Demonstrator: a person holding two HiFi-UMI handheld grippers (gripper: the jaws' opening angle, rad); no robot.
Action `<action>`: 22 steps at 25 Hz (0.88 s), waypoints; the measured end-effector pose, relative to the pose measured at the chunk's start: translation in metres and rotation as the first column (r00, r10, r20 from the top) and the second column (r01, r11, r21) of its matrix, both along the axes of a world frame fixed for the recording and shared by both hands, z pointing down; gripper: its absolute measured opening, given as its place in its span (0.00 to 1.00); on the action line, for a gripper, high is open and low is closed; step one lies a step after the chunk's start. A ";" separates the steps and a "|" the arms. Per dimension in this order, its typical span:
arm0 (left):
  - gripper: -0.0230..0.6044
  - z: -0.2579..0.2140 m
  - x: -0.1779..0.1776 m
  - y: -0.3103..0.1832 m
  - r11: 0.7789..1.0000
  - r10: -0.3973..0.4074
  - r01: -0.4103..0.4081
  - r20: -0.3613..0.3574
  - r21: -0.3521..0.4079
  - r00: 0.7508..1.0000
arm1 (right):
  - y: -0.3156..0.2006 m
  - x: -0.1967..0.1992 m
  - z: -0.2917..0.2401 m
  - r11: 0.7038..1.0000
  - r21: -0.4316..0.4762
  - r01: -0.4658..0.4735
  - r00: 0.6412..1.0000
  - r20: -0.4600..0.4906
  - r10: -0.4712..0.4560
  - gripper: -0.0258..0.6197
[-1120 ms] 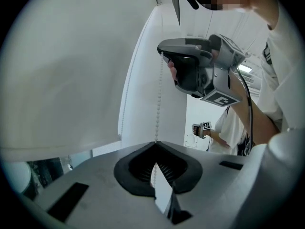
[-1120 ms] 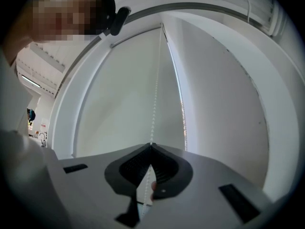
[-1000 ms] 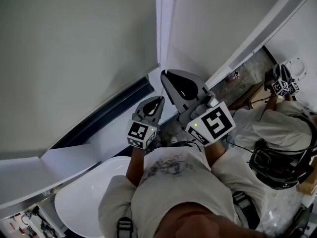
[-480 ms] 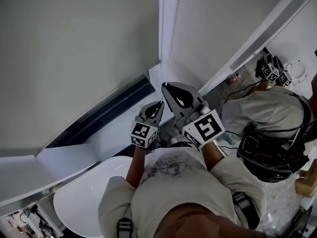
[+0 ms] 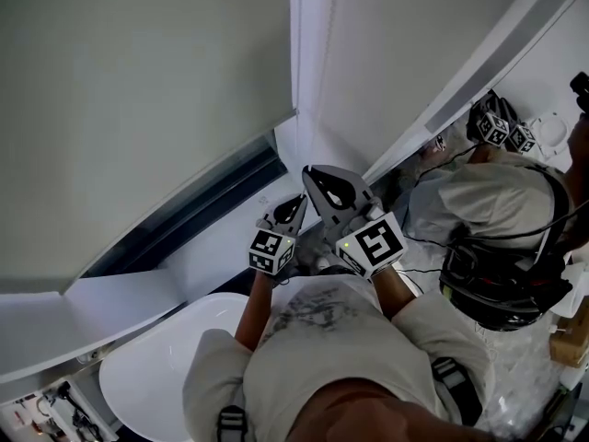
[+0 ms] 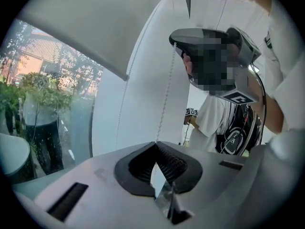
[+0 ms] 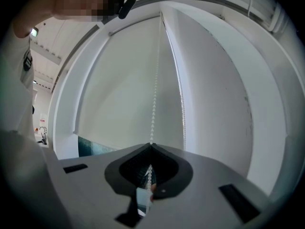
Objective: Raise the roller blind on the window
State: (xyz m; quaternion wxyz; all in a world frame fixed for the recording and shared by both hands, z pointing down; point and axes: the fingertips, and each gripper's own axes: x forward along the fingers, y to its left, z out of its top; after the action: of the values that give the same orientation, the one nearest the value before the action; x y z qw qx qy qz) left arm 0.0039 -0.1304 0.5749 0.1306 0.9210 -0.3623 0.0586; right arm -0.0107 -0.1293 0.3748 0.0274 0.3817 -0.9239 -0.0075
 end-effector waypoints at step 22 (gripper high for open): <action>0.05 0.063 0.005 0.012 0.995 0.009 -0.005 0.036 -0.104 0.999 | 0.010 0.001 0.059 0.996 -0.083 -0.013 0.998 -0.067 0.007 0.13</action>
State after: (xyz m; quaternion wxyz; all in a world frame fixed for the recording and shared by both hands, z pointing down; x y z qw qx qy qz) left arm 0.0088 -0.1184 0.6379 0.1715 0.9130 -0.3579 0.0944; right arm -0.0098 -0.1190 0.4343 0.0741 0.3843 -0.9200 0.0187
